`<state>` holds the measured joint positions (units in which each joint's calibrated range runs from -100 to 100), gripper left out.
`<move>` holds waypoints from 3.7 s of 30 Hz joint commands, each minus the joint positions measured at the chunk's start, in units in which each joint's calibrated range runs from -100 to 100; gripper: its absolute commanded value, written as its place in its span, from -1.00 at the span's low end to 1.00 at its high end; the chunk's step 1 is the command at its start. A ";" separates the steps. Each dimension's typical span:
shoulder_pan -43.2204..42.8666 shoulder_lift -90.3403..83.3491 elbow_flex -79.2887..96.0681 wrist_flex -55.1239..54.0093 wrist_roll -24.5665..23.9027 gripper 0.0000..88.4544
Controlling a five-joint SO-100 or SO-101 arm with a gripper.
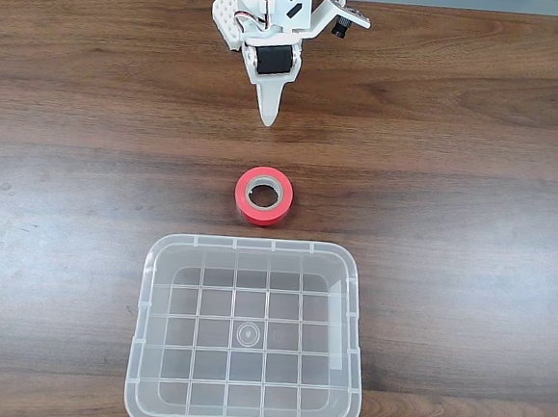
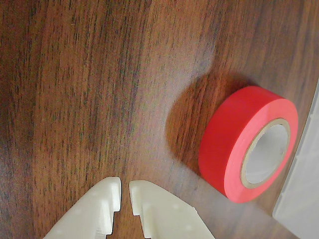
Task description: Grab the tape and place it in the box.
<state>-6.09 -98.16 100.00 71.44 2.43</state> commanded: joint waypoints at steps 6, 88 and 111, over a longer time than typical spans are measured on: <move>-0.35 -0.64 -4.47 1.08 0.05 -0.97; 0.38 77.97 -81.82 9.81 -0.42 -0.98; 3.01 93.89 -75.43 1.42 -0.16 -0.78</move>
<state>-3.38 -2.64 23.29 73.64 1.54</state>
